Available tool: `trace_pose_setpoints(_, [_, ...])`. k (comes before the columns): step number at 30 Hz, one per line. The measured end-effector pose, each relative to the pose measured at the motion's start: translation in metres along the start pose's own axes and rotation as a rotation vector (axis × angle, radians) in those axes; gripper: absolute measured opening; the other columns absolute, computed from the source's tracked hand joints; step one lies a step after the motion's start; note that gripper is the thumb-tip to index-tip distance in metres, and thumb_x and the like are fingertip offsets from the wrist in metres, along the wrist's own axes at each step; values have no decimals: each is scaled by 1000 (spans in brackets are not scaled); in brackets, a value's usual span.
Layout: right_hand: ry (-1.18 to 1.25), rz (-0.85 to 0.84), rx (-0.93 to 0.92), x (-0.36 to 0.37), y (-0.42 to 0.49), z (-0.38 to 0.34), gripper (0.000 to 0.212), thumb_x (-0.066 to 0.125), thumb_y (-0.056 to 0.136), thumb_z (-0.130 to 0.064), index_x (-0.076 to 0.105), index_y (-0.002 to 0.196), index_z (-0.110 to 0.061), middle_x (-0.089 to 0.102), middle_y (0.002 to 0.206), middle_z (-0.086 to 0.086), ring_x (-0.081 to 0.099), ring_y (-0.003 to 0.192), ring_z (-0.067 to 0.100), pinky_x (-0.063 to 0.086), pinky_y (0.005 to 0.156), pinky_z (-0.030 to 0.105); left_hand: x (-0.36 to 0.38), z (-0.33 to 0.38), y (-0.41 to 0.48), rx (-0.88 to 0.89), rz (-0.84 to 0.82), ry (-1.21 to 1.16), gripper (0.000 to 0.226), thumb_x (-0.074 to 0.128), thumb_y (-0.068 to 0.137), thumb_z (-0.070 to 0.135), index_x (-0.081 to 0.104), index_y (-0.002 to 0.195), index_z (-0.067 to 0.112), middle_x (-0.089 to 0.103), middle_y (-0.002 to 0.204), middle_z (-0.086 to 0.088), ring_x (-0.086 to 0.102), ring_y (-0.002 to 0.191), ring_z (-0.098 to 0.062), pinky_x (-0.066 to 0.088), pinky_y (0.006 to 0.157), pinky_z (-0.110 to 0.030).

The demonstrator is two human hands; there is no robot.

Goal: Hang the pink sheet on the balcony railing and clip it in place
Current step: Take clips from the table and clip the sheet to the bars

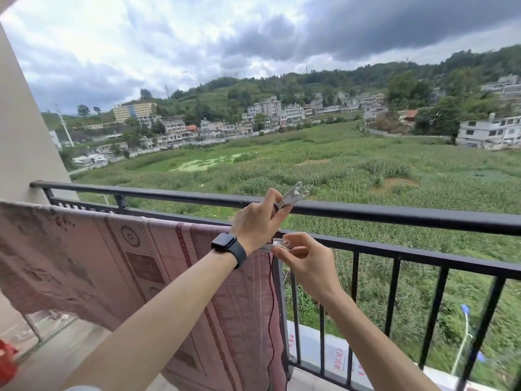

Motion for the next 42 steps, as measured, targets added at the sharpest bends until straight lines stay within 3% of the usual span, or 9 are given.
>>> trace_pose_setpoints(3, [73,-33,56,-7,-11,17,67,79,69,-60,60,126,-32,67,110,-18,68,90,-2,59,80,24,-14,0,-17,-44,114,-148,29,55,96,46,53,105,19,64,77,12,61,61,-7,49,49,-26])
trace_pose_setpoints(7, [169,-13,166,-17,-51,52,37,75,79,-52,67,109,-31,73,101,-14,69,91,-1,60,85,35,-26,1,-89,-262,202,-439,16,70,90,34,59,92,23,69,73,8,66,60,-8,54,51,-27])
trace_pose_setpoints(16, [275,-488,440,5,-170,110,49,81,81,-27,63,126,-33,69,117,-11,73,92,15,57,77,26,52,8,-254,-676,-580,-617,16,79,80,34,73,93,26,75,86,14,69,80,-1,55,79,-26])
trace_pose_setpoints(20, [138,-480,492,15,-214,133,22,80,83,-28,73,103,-24,77,93,-8,73,82,4,54,71,21,88,19,-294,-761,-725,-712,13,77,83,18,74,95,15,72,76,12,65,69,1,52,70,-21])
trace_pose_setpoints(24, [-8,-500,500,16,-246,159,20,80,79,-41,70,95,-38,75,87,-14,71,77,3,57,74,28,114,25,-320,-849,-786,-739,16,75,84,17,73,100,12,75,89,-7,67,70,-9,58,71,-31])
trace_pose_setpoints(28, [-131,-484,562,14,-265,174,18,78,81,-40,61,83,-46,72,78,-14,64,73,-3,49,67,17,140,21,-338,-1026,-815,-695,26,76,81,32,64,103,26,72,99,5,70,88,-16,56,79,-36])
trace_pose_setpoints(32, [-175,-417,630,19,-278,191,26,73,86,-33,49,82,-43,63,77,-18,60,73,-7,41,62,11,165,-7,-326,-1149,-693,-386,47,70,84,45,56,121,22,66,117,3,62,103,-16,50,88,-31])
trace_pose_setpoints(38, [-78,-329,894,43,-298,226,13,59,93,-34,47,94,-39,70,86,-8,67,85,13,51,82,37,216,-47,-312,-957,-956,-35,63,52,78,73,60,113,21,65,120,-4,61,111,-31,49,87,-34])
trace_pose_setpoints(42, [150,-183,1100,62,-305,242,6,54,94,-30,57,98,-32,70,84,-4,71,80,19,54,76,39,232,-59,-316,-785,-961,107,39,42,97,49,63,108,18,67,116,-10,61,108,-32,47,81,-33])
Point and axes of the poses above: each hand's wrist, its own y-axis towards the middle knuckle, its own x-axis out of the palm, z = x × y, the point moved 1 cm from there along y, towards the middle knuckle
